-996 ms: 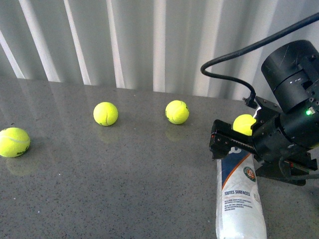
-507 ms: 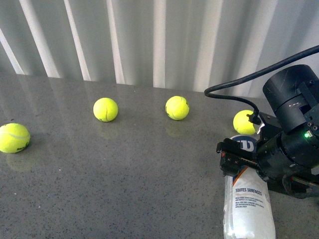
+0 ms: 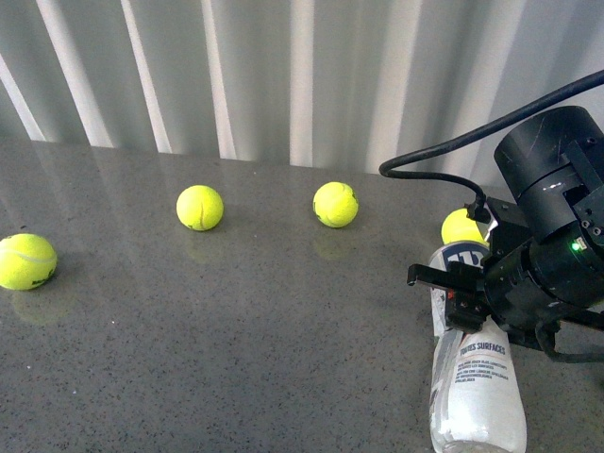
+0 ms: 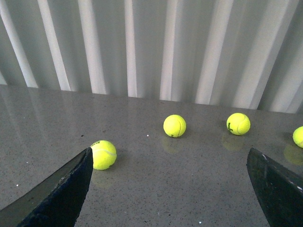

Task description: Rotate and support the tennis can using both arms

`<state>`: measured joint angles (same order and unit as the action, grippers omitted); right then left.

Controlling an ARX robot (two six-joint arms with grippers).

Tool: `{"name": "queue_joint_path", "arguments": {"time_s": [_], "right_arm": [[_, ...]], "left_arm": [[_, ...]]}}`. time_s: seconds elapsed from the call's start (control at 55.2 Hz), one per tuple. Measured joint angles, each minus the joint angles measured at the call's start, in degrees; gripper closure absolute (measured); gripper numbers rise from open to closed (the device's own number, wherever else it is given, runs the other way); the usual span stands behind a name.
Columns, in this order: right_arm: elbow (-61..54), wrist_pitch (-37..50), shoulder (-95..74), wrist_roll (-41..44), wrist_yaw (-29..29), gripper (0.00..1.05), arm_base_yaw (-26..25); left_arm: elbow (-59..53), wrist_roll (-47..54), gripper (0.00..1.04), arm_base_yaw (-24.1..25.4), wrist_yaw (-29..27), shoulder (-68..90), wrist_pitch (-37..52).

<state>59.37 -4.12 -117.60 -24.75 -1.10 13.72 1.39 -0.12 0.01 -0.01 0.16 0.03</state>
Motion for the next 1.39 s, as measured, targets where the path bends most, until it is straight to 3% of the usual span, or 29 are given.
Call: {"name": "queue_joint_path", "arguments": {"time_s": [0.217,0.398,0.561,0.688,0.797,0.924,1.087,1.395], "right_arm": [[0.0,0.2,2.8,3.5,3.3,0.95,2.1],[-0.8,2.8,6.9,12.2,11.1,0.98,5.1],[-4.5,9.9,10.1,24.9,18.3,0.98,7.4],[-10.0,20.8,11.8,41.0,22.8,0.98,8.9],[-15.8,31.2,12.3,56.4,22.4,0.98,9.3],[-23.5,41.8,11.5,81.2,17.9,0.99,9.3],[-23.8,45.1,8.8,89.0,15.4,0.99,11.3],[-13.5,42.1,0.3,89.3,13.5,0.99,17.4]], "left_arm": [[0.0,0.0,0.07,0.0,0.0,0.0,0.0],[0.0,0.0,0.07,0.0,0.0,0.0,0.0],[0.0,0.0,0.07,0.0,0.0,0.0,0.0],[0.0,0.0,0.07,0.0,0.0,0.0,0.0],[0.0,0.0,0.07,0.0,0.0,0.0,0.0],[0.0,0.0,0.07,0.0,0.0,0.0,0.0],[0.0,0.0,0.07,0.0,0.0,0.0,0.0],[0.0,0.0,0.07,0.0,0.0,0.0,0.0]]}}
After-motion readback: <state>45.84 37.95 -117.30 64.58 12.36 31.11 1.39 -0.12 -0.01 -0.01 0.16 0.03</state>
